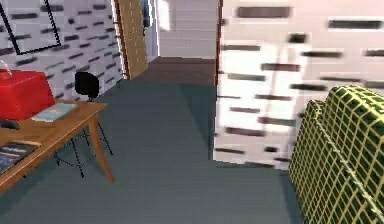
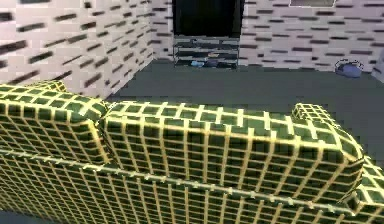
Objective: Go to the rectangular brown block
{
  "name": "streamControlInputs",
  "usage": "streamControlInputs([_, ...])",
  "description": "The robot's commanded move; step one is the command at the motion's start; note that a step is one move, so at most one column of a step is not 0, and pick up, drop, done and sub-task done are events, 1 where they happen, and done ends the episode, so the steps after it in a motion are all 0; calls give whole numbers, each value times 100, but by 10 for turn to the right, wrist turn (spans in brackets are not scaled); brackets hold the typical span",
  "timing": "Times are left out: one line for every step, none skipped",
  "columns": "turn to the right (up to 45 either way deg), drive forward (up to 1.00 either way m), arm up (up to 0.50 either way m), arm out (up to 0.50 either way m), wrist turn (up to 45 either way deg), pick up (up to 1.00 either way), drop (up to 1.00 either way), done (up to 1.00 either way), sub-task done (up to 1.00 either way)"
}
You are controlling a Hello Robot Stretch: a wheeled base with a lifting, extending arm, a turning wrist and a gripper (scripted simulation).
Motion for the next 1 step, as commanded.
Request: streamControlInputs([0,100,0,0,0,0,0,0,0])
